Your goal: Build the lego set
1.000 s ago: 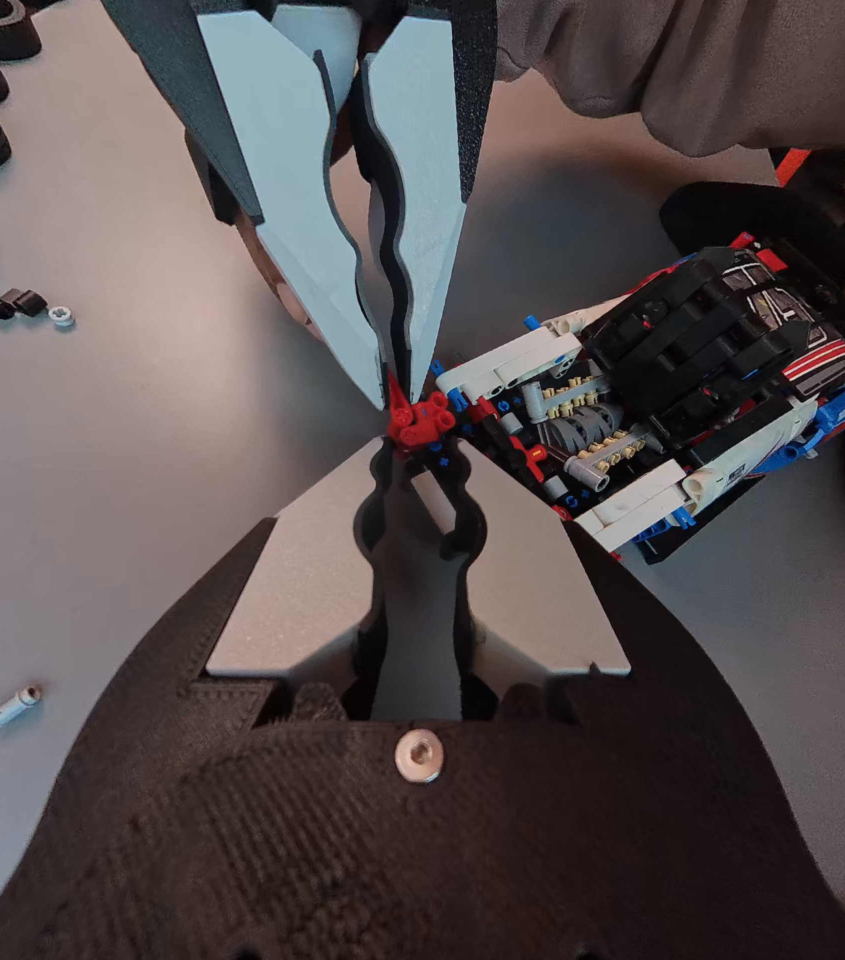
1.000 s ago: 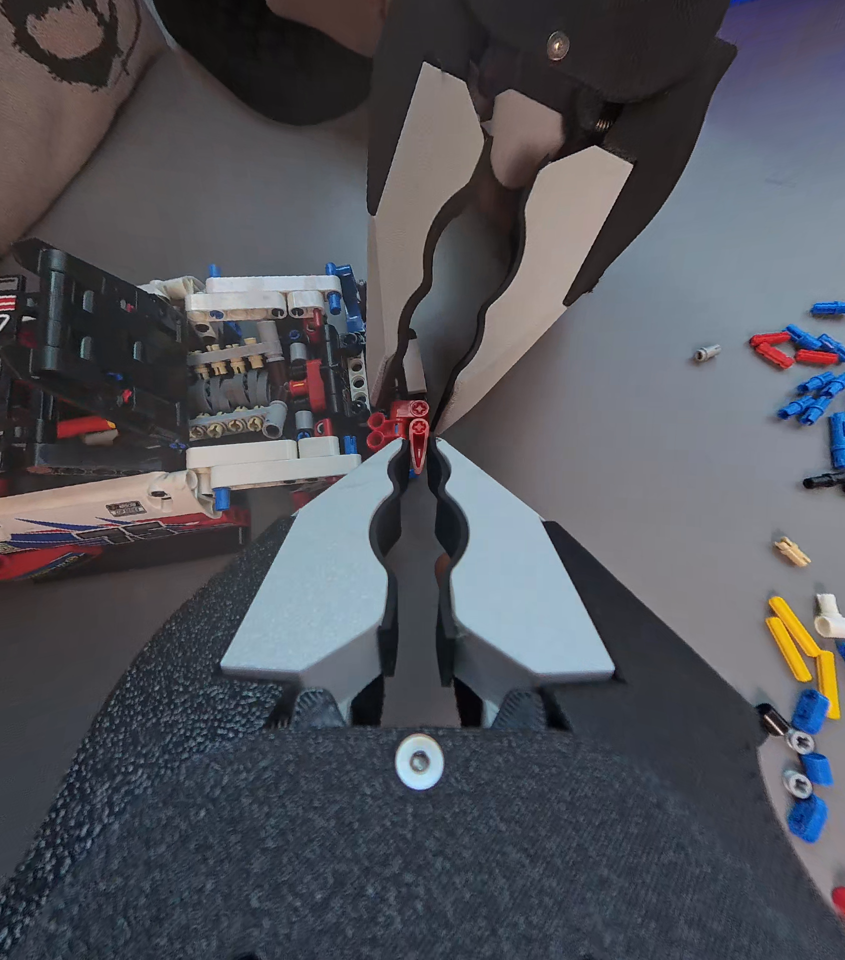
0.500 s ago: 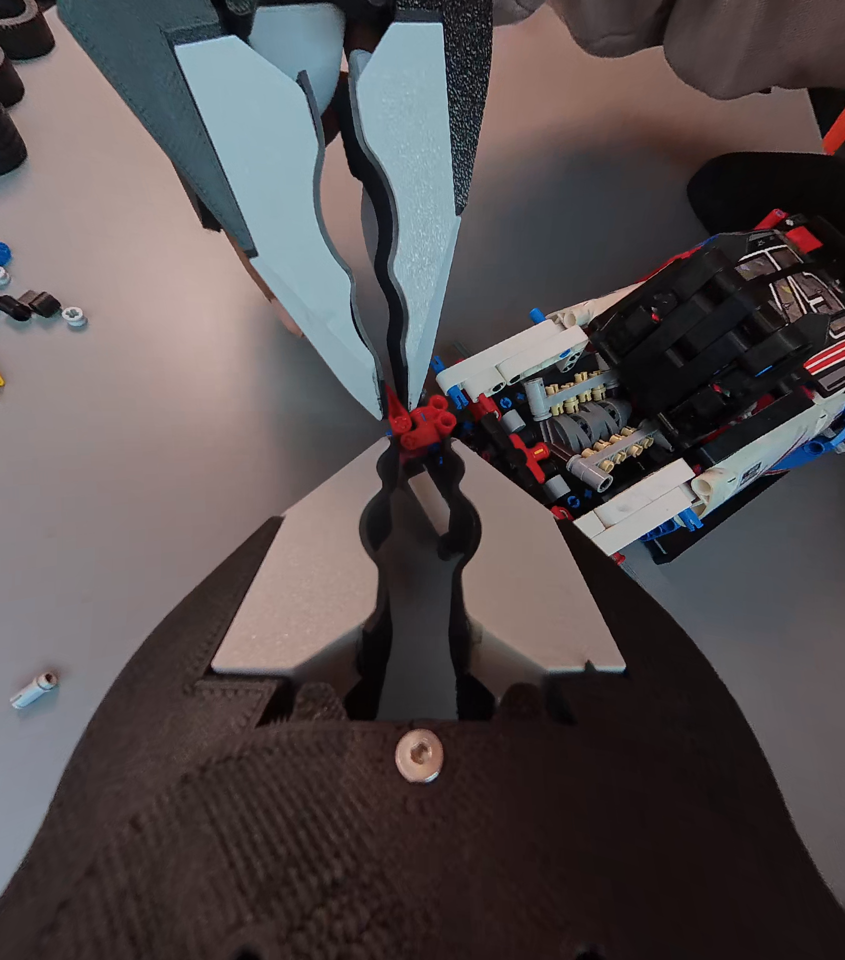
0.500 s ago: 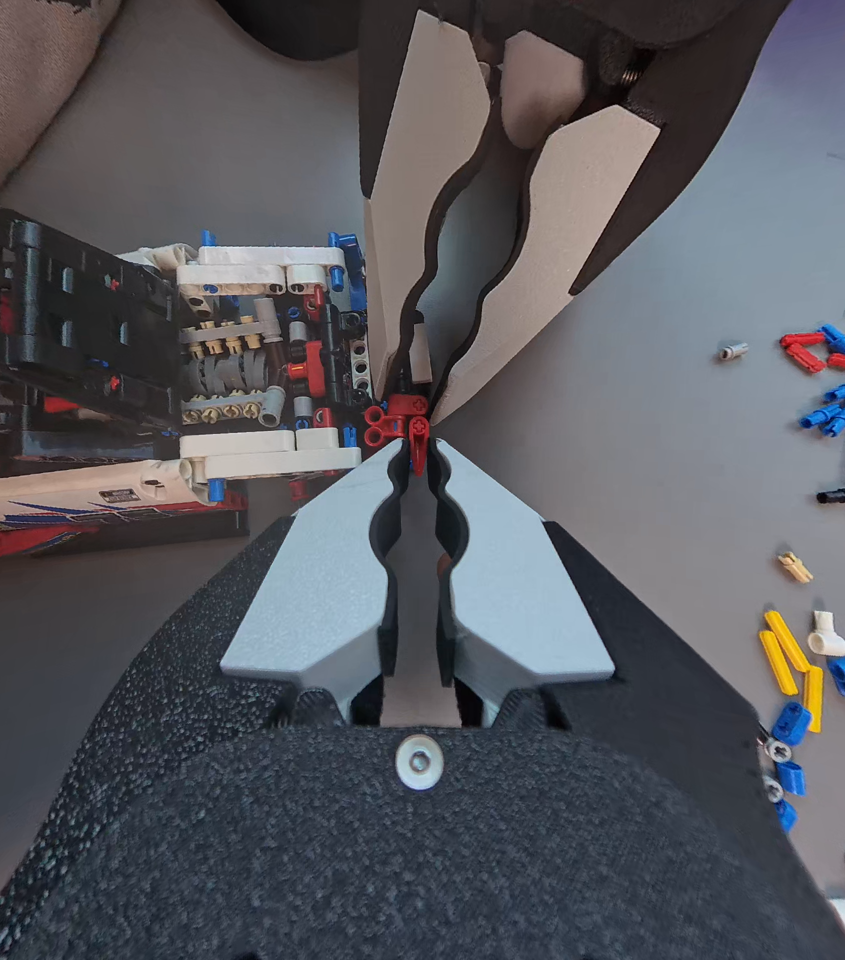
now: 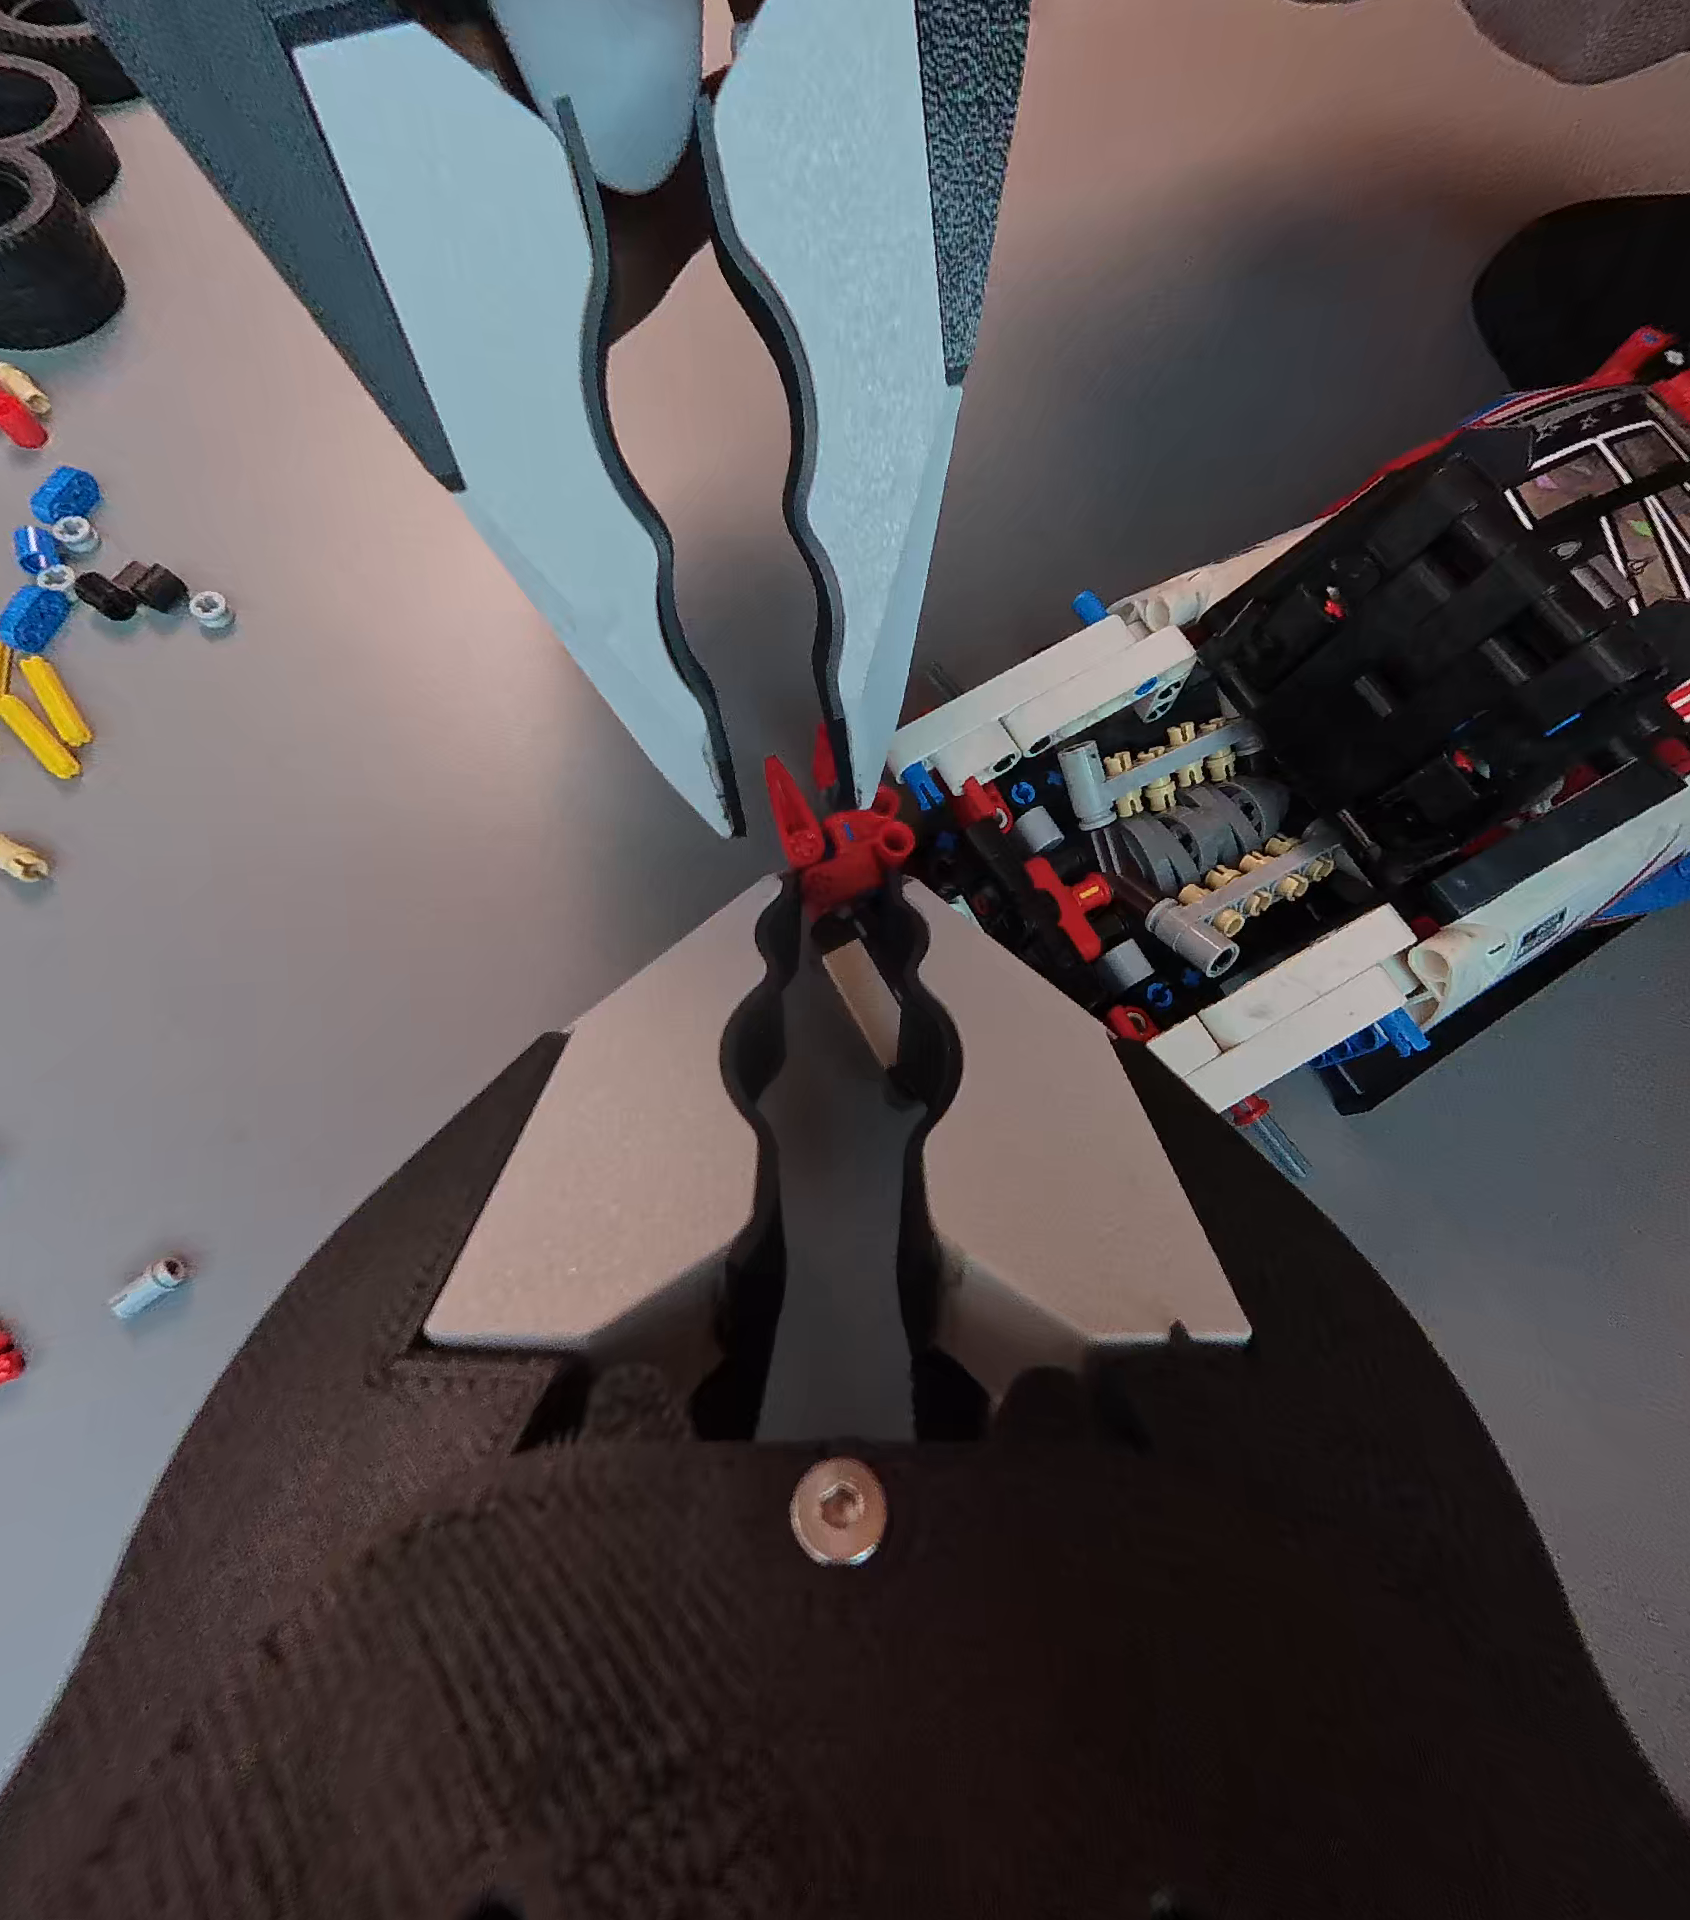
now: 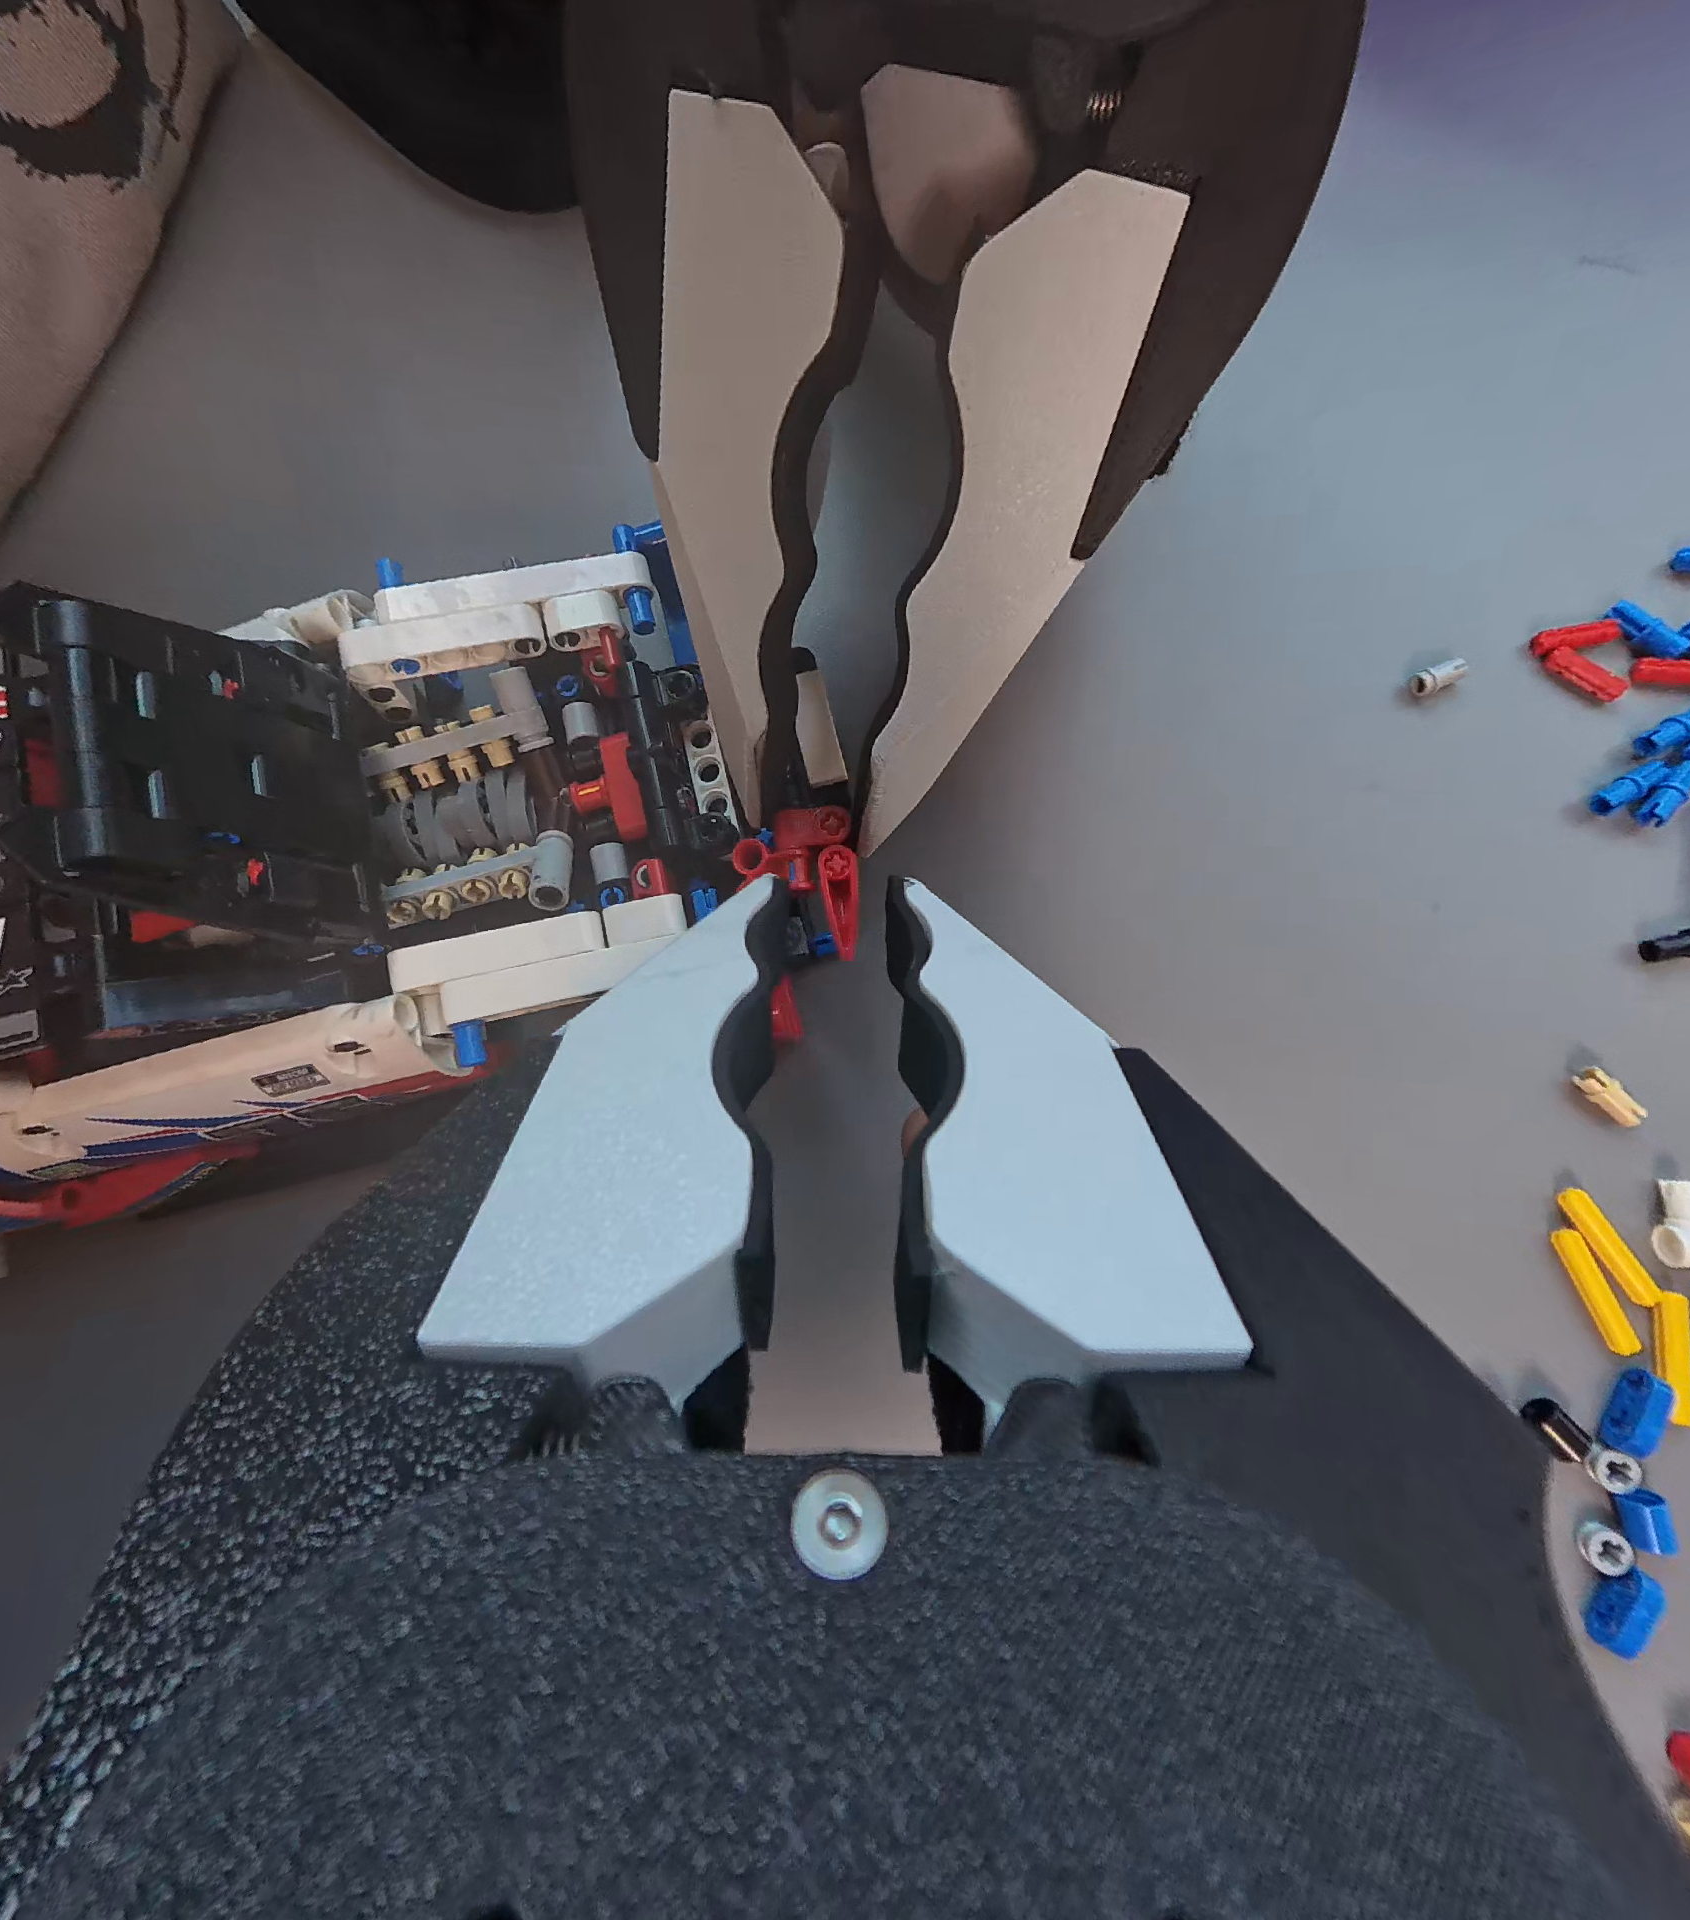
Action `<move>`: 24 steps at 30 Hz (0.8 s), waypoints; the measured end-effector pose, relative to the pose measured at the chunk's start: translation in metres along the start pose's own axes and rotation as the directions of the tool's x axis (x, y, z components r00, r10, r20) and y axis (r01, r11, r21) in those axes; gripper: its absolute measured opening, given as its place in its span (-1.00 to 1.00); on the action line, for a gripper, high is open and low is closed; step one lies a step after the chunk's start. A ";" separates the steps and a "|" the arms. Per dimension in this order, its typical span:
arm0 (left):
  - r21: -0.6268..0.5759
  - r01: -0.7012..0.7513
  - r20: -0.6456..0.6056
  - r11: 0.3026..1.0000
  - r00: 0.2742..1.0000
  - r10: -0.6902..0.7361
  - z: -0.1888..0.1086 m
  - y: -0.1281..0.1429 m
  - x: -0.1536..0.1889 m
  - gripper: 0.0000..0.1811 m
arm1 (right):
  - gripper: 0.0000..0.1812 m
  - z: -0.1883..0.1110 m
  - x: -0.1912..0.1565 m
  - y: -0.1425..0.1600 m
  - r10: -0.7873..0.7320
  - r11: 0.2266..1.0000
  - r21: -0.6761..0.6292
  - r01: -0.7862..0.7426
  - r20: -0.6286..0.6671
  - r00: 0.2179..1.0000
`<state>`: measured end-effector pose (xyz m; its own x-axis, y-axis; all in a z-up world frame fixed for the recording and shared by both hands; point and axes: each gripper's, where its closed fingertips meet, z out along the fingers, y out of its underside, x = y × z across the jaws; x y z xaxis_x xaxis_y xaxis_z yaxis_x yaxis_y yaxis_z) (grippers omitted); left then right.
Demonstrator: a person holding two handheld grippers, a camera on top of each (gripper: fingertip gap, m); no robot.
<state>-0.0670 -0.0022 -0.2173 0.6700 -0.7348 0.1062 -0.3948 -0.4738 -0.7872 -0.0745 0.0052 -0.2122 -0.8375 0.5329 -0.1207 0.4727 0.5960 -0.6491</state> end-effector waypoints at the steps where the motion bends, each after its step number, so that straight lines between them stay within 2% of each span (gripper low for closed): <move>1: -0.003 0.001 0.000 1.000 1.000 -0.001 0.000 0.000 0.000 -0.85 | -0.85 0.001 0.000 0.000 -0.005 1.000 -0.005 0.005 0.004 1.000; 9: -0.026 0.015 -0.003 1.000 1.000 -0.015 -0.004 0.003 0.003 -0.84 | -0.96 0.004 -0.002 -0.001 -0.029 0.998 -0.051 0.032 0.043 0.999; 13: -0.028 0.044 -0.024 0.999 0.999 -0.044 -0.012 0.005 0.005 -0.74 | -0.95 0.005 -0.003 -0.002 -0.051 0.995 -0.088 0.056 0.064 0.997; 24: -0.088 0.097 -0.022 0.991 0.995 -0.099 -0.006 0.019 0.004 -0.84 | -0.98 0.007 -0.002 -0.001 -0.129 0.961 -0.233 0.147 0.092 0.987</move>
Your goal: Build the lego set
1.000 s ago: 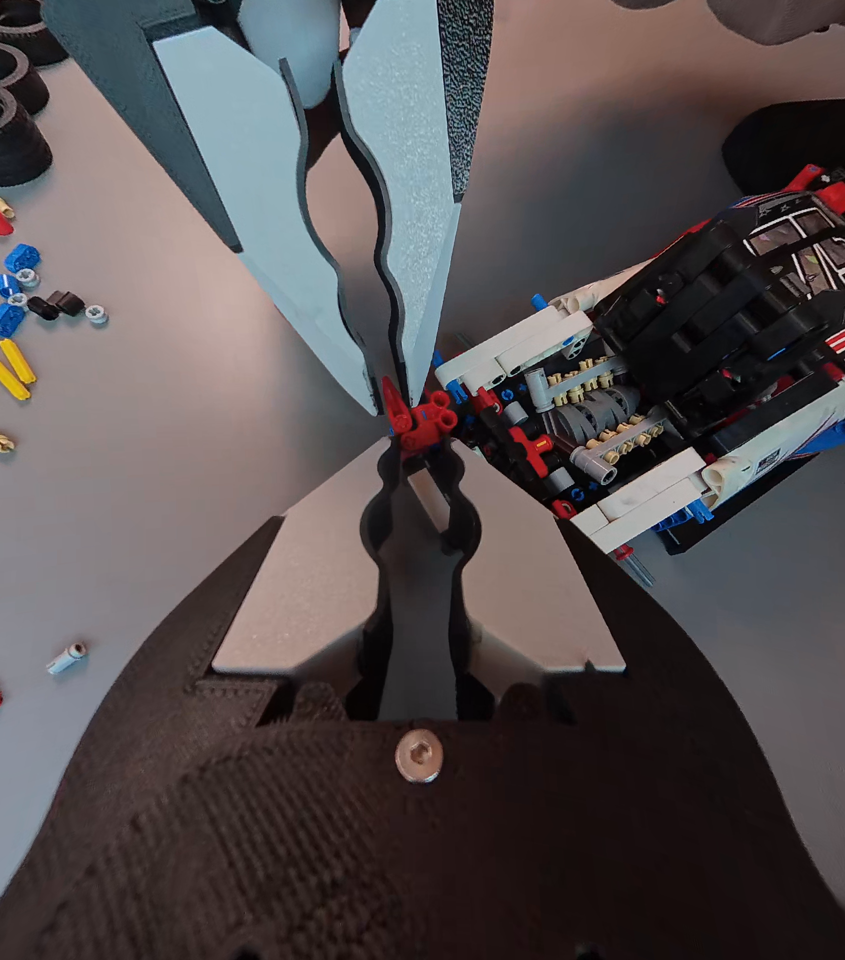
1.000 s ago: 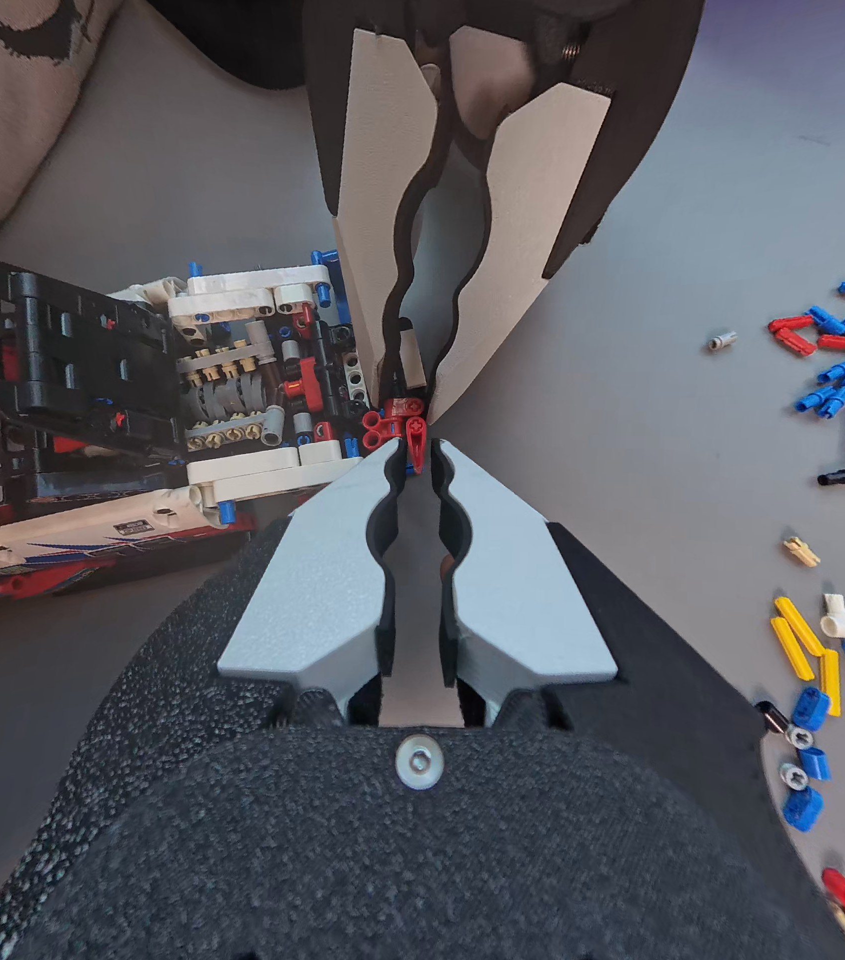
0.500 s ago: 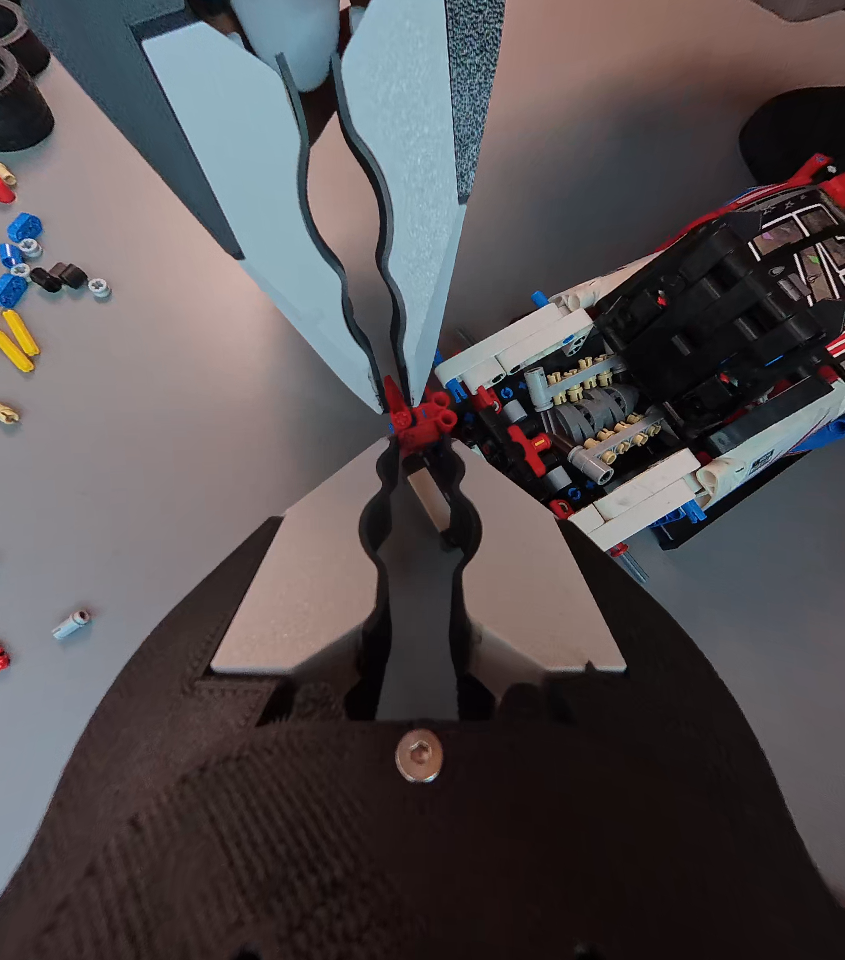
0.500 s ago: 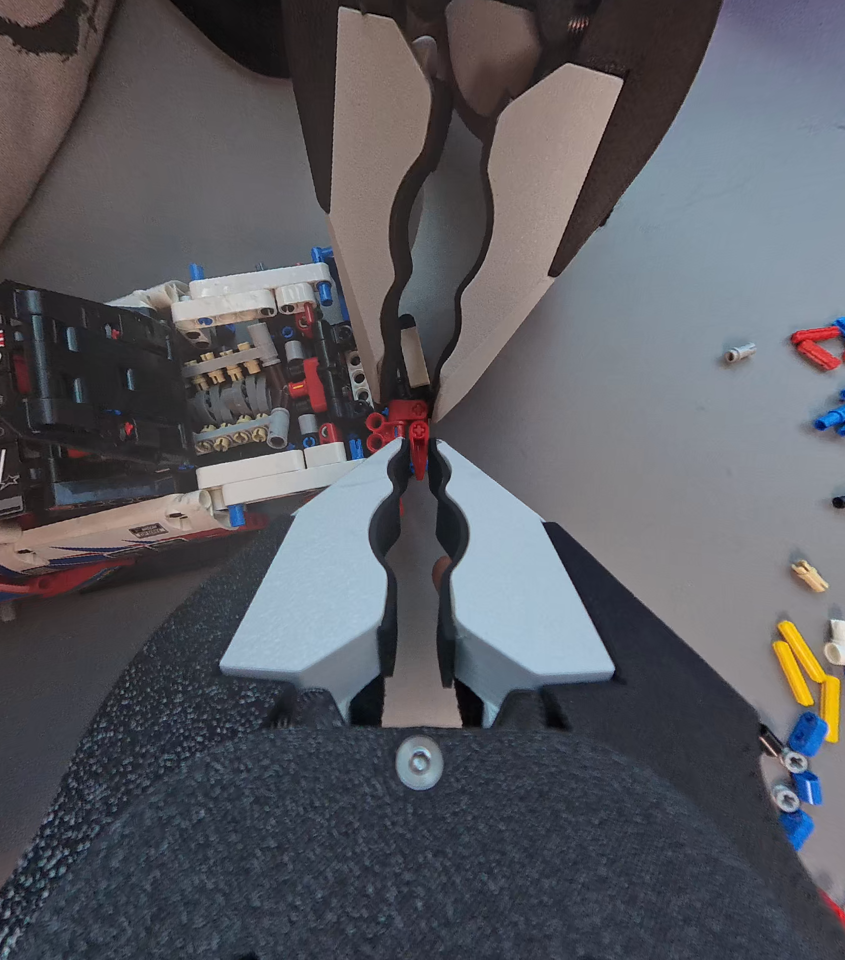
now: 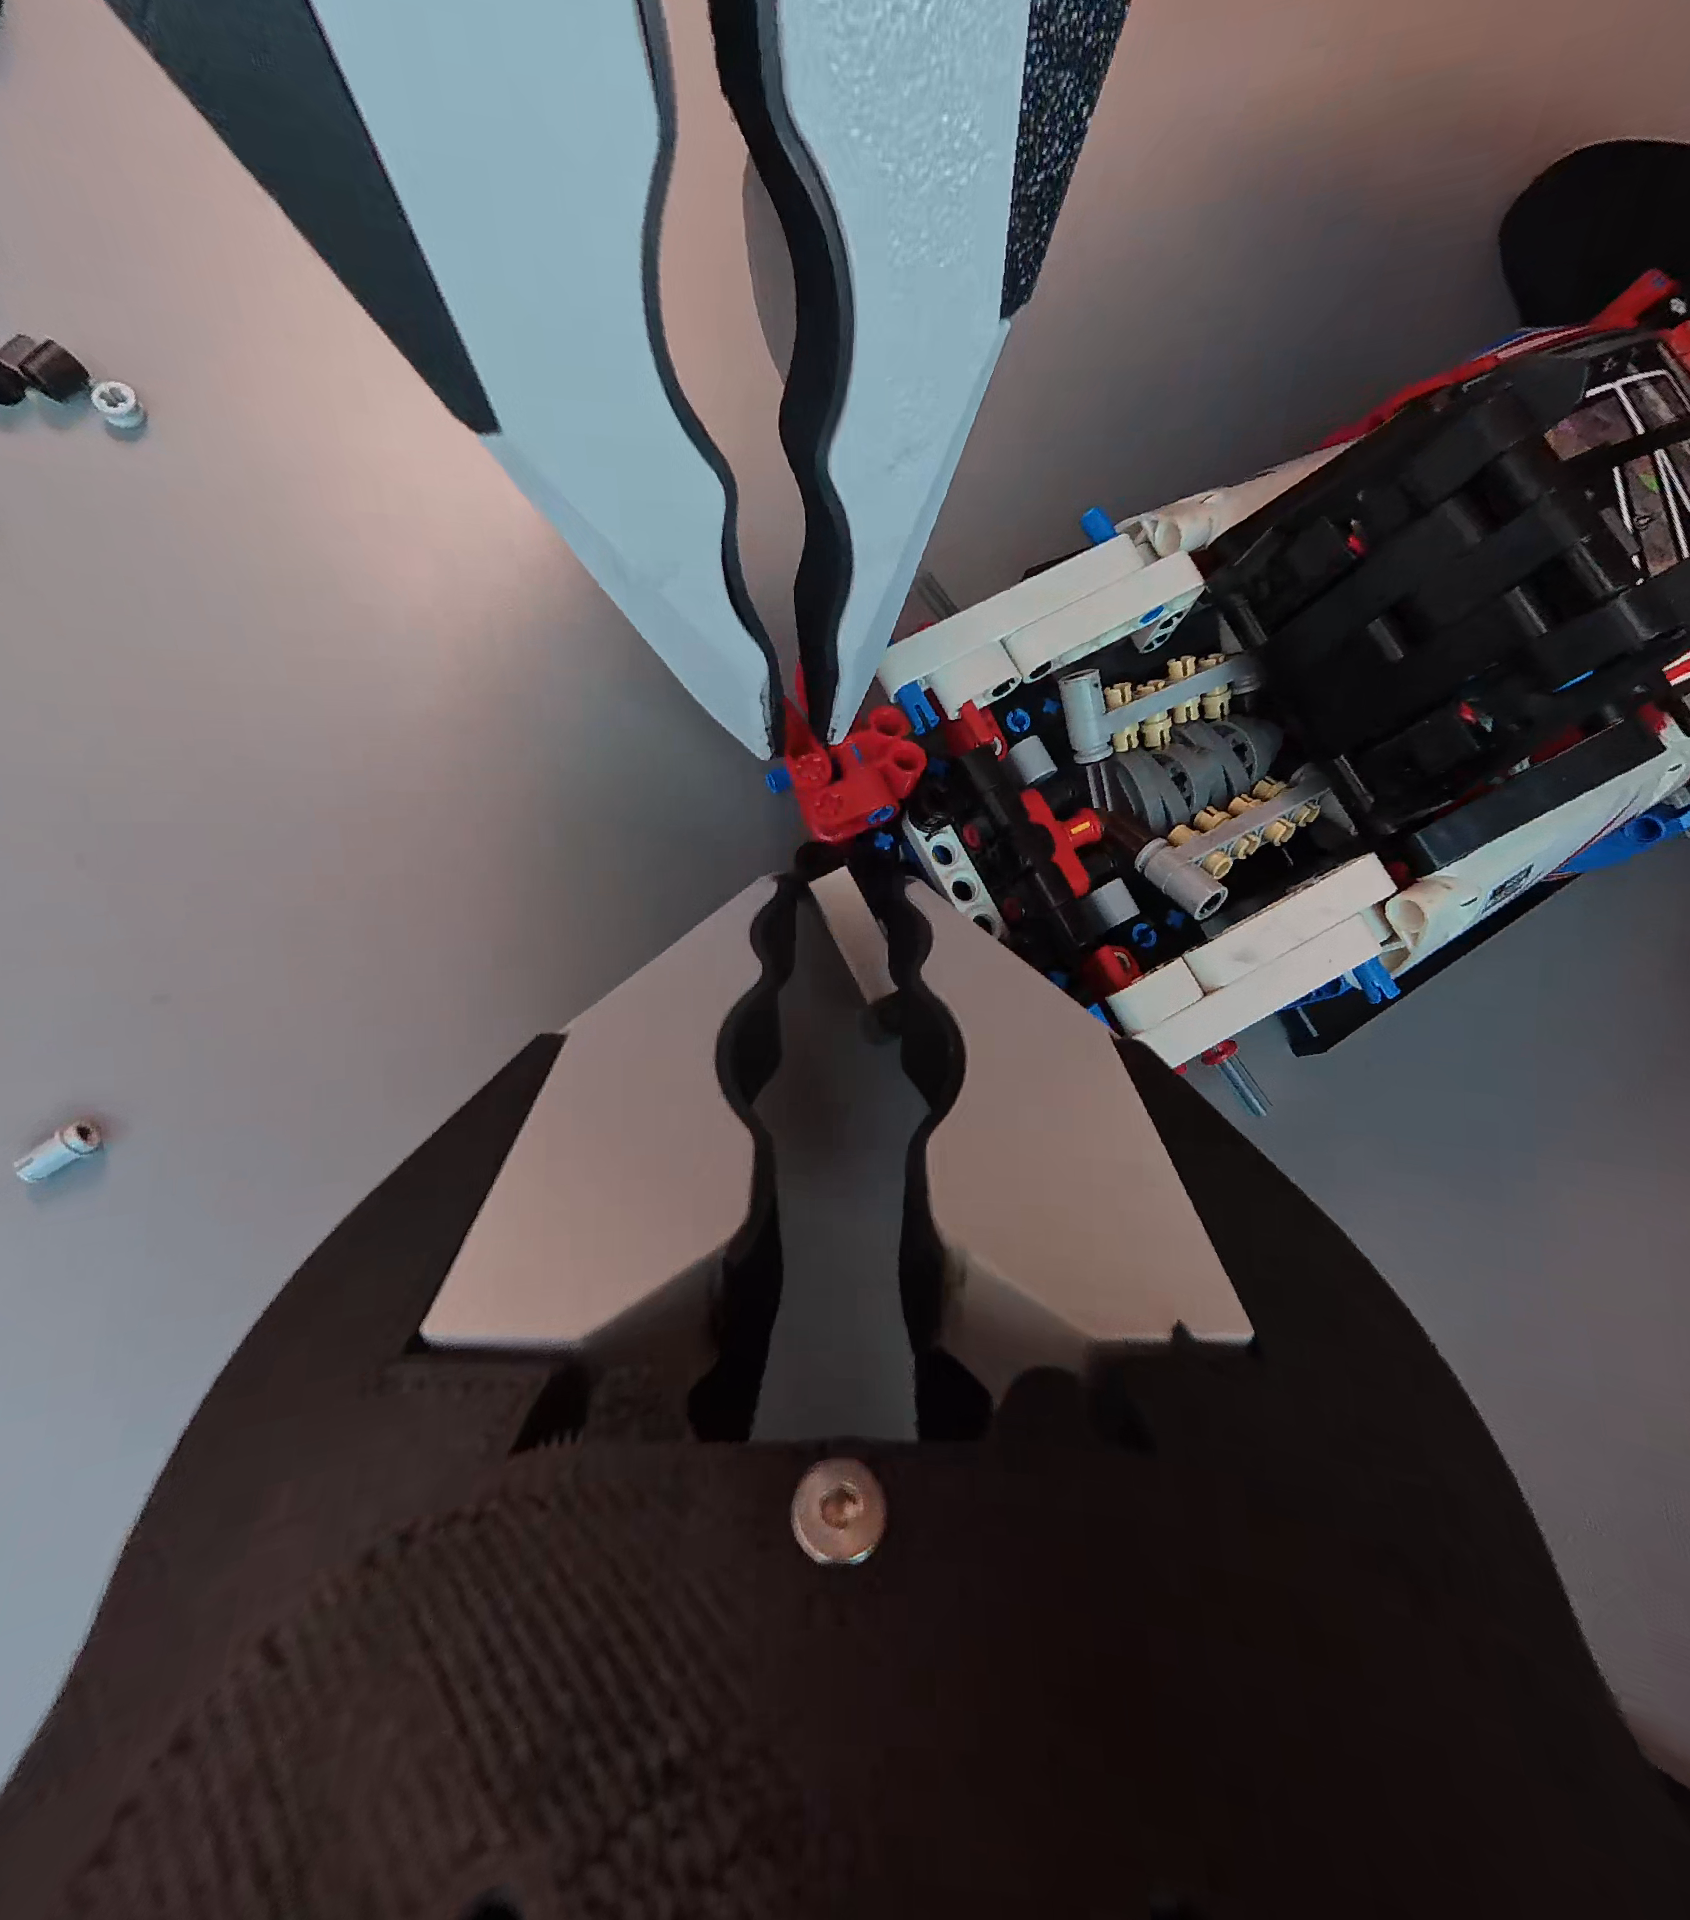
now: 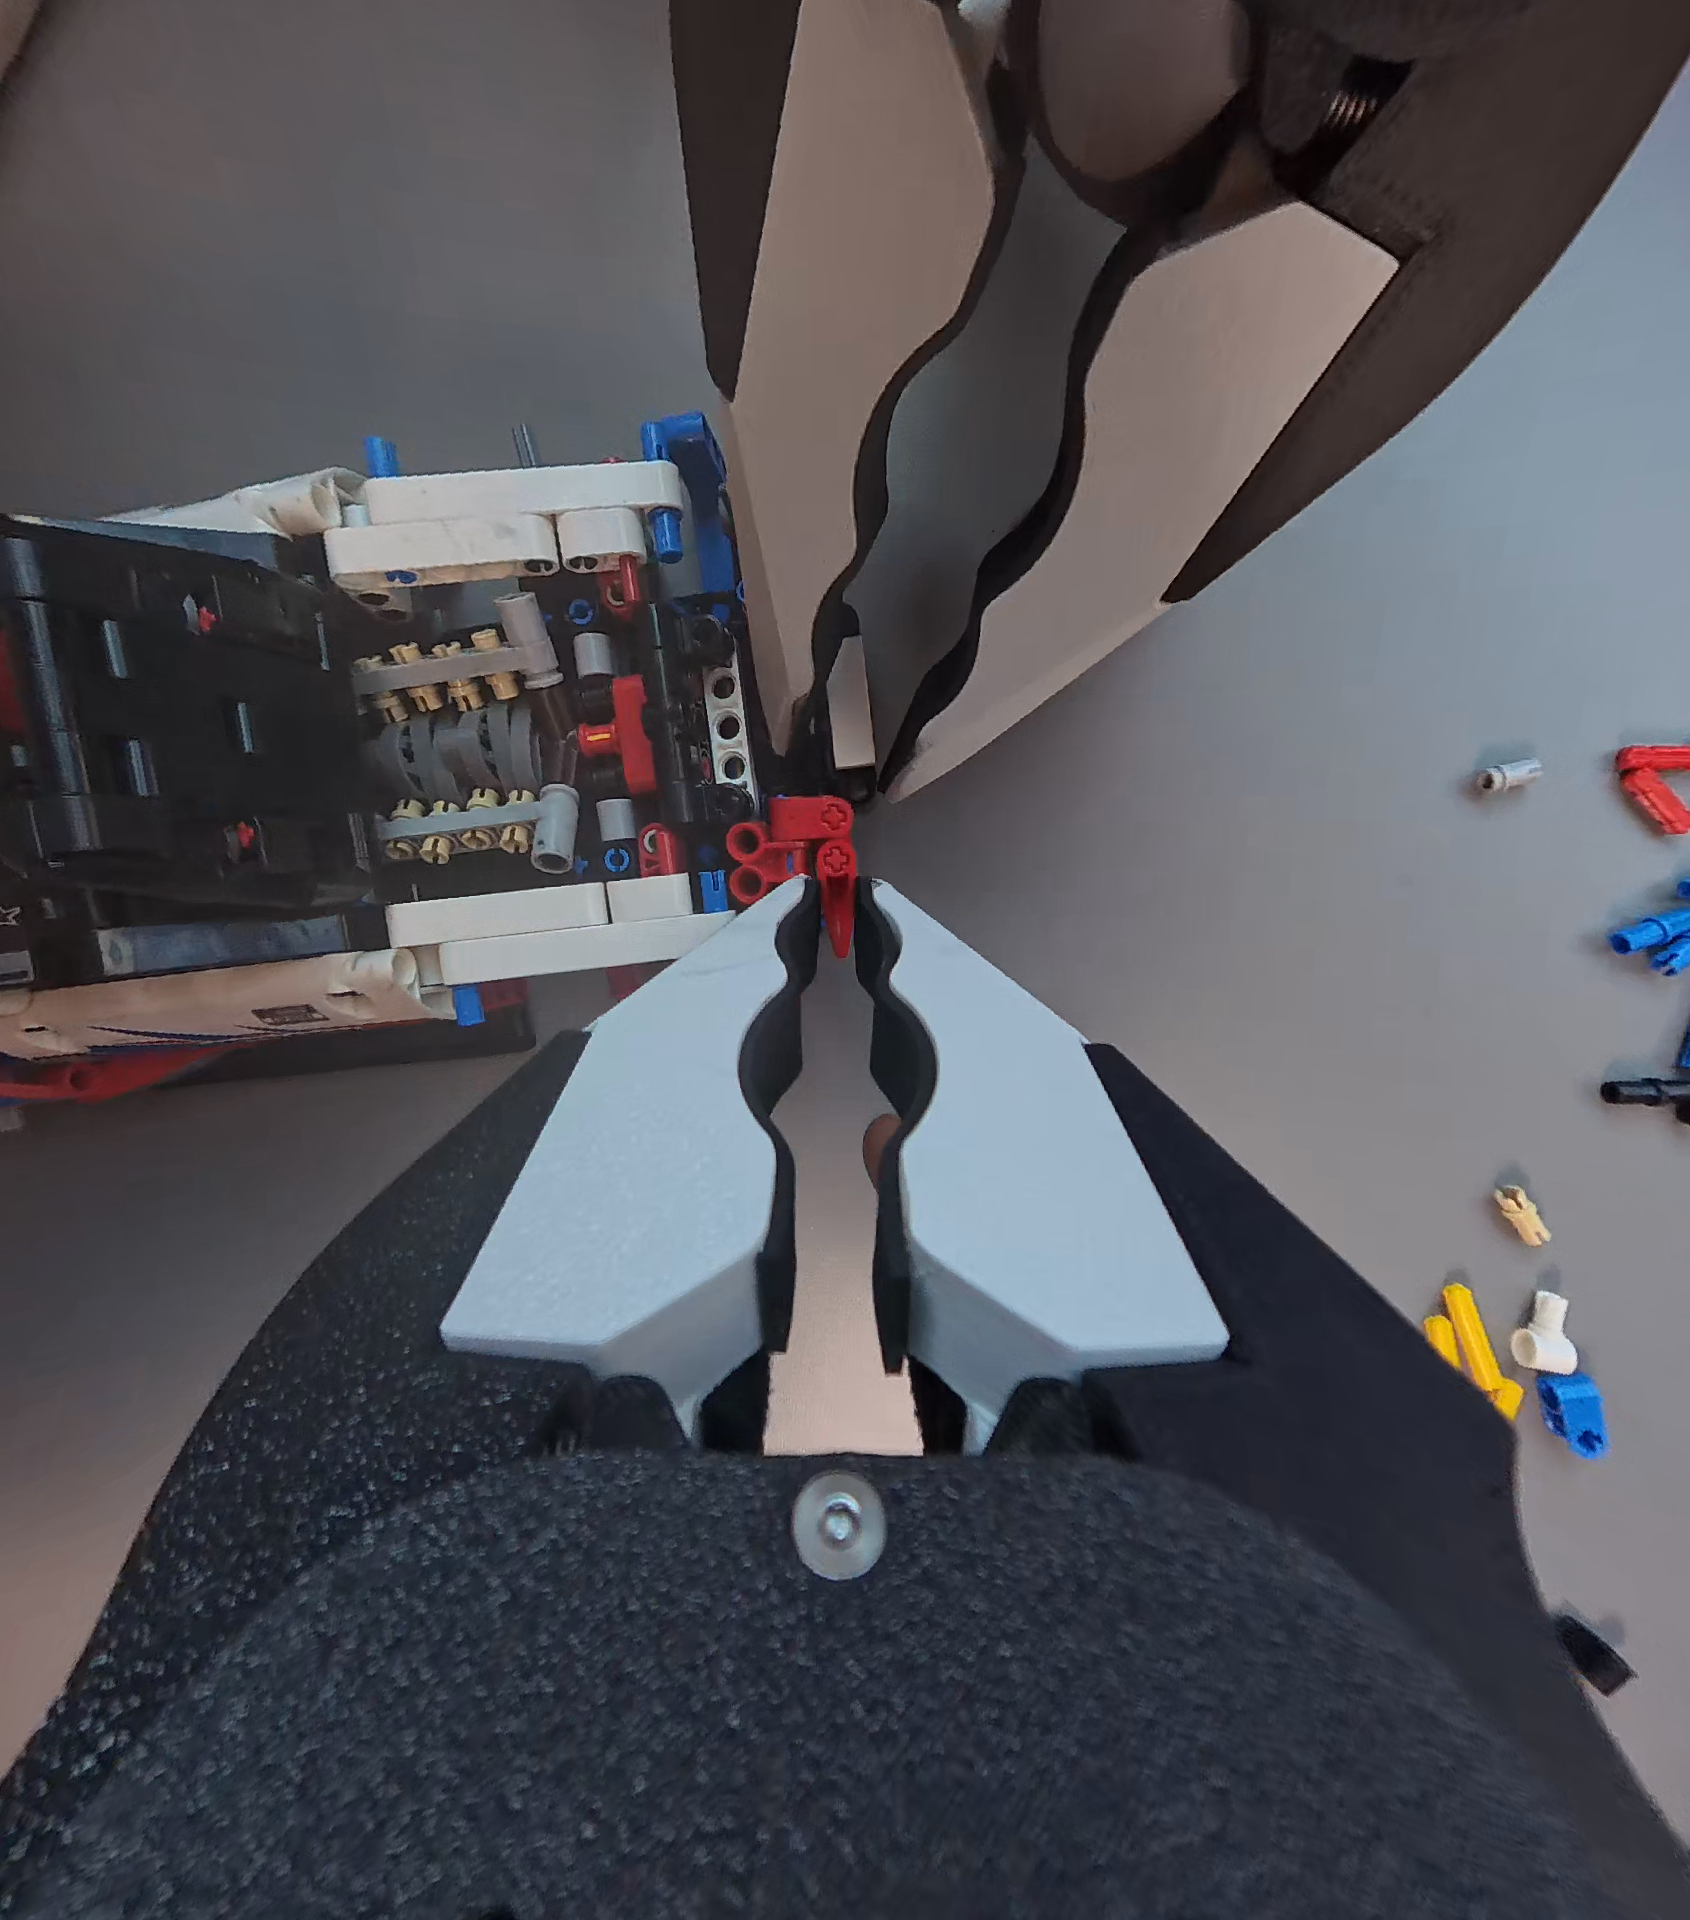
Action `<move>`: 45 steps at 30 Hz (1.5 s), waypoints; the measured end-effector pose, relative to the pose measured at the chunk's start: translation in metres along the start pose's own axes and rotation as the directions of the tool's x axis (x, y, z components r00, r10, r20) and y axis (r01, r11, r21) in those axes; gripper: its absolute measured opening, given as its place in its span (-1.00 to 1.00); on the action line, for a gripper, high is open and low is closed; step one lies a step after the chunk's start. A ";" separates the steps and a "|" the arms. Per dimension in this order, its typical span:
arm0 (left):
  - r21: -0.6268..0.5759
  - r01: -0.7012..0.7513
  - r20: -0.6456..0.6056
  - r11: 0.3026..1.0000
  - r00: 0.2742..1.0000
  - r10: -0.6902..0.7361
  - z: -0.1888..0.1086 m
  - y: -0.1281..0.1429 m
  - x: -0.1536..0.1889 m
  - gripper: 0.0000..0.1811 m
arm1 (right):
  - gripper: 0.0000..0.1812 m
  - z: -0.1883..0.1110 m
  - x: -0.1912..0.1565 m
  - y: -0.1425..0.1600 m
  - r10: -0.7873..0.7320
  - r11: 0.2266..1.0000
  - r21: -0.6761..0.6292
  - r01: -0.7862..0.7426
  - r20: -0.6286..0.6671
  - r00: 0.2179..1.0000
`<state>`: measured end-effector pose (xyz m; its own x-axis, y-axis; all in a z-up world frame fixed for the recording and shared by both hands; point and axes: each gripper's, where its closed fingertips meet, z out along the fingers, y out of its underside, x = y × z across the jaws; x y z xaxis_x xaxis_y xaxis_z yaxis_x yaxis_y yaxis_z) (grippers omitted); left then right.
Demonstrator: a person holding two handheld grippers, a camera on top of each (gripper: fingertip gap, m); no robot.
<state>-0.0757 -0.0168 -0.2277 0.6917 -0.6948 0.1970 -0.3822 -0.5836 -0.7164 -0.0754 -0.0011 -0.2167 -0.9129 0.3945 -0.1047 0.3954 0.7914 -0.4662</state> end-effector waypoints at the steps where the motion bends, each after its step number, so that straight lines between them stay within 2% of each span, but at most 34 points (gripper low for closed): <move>1: 0.004 -0.001 0.003 1.000 1.000 0.001 0.000 0.000 0.000 -0.85 | -1.00 0.000 -0.001 0.000 -0.009 1.000 -0.013 0.009 0.003 1.000; 6: 0.016 -0.020 0.027 1.000 0.999 0.020 0.001 -0.004 -0.003 -0.85 | -1.00 0.008 0.002 0.006 -0.038 0.995 -0.093 0.036 -0.022 0.999; 11: 0.078 0.002 -0.004 0.997 1.000 -0.001 -0.005 -0.013 0.001 -0.75 | -1.00 0.002 0.003 0.004 -0.010 0.999 -0.050 0.008 -0.038 0.999; 15: 0.106 0.050 -0.028 0.993 0.998 -0.047 -0.003 -0.017 0.001 -0.76 | -1.00 -0.001 -0.001 0.000 0.022 1.000 -0.001 -0.022 -0.032 0.999; 19: 0.107 0.038 -0.034 0.993 0.999 -0.035 0.001 -0.017 0.003 -0.82 | -1.00 -0.004 -0.006 -0.004 0.064 0.996 0.059 -0.063 -0.014 0.998; 23: 0.107 -0.042 0.007 0.993 0.999 0.042 0.001 -0.018 0.004 -0.83 | -0.93 -0.007 -0.013 -0.003 0.102 0.990 0.096 -0.103 0.016 0.995; 26: 0.105 -0.130 0.045 0.986 0.991 0.126 0.001 -0.018 0.004 -0.86 | -0.89 -0.003 -0.015 0.003 0.095 0.993 0.072 -0.095 -0.004 0.995; 32: 0.076 -0.319 0.154 0.945 0.940 0.305 0.000 -0.017 0.000 -0.95 | -0.92 -0.002 -0.017 0.002 0.116 0.990 0.080 -0.113 -0.030 0.993; 37: 0.079 -0.331 0.165 0.940 0.935 0.315 0.001 -0.017 -0.001 -0.95 | -0.98 -0.004 -0.014 0.002 0.124 0.991 0.062 -0.118 -0.101 0.987; 42: 0.061 -0.359 0.186 0.931 0.921 0.343 0.000 -0.016 -0.004 -0.97 | -0.82 -0.010 -0.004 -0.001 0.130 0.989 0.084 -0.119 -0.137 0.982; 45: 0.053 -0.389 0.193 0.920 0.908 0.373 0.000 -0.016 -0.003 -0.97 | -0.71 -0.001 -0.003 0.000 0.152 0.986 0.076 -0.146 -0.083 0.985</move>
<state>-0.0723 -0.0053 -0.2169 0.6038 -0.7669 -0.2176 -0.5878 -0.2440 -0.7713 -0.0723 -0.0016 -0.2152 -0.8305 0.5478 -0.1009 0.5155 0.6874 -0.5116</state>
